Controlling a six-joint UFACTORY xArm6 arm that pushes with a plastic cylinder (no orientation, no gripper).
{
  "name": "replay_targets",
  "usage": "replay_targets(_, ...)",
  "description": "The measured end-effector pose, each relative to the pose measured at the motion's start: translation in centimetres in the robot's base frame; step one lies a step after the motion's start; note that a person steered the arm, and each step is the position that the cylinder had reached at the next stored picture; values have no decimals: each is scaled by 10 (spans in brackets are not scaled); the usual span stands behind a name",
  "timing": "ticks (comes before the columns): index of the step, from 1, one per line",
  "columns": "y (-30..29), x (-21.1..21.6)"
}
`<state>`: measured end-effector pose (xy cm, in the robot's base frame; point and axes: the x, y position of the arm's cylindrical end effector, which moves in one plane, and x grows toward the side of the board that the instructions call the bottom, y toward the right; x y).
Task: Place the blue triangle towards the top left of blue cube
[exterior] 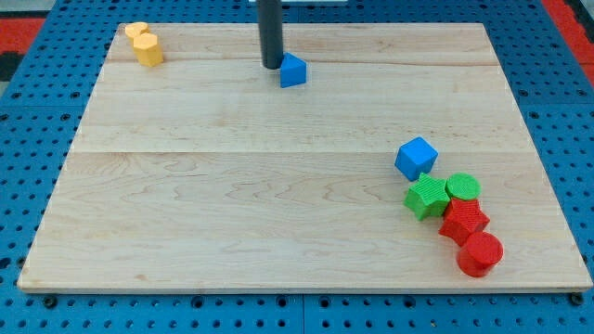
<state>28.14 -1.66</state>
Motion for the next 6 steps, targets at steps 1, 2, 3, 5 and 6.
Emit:
replay_targets(1, 40, 45)
replay_targets(2, 78, 84)
replay_targets(3, 63, 74)
replay_targets(5, 118, 162)
replay_targets(6, 82, 153)
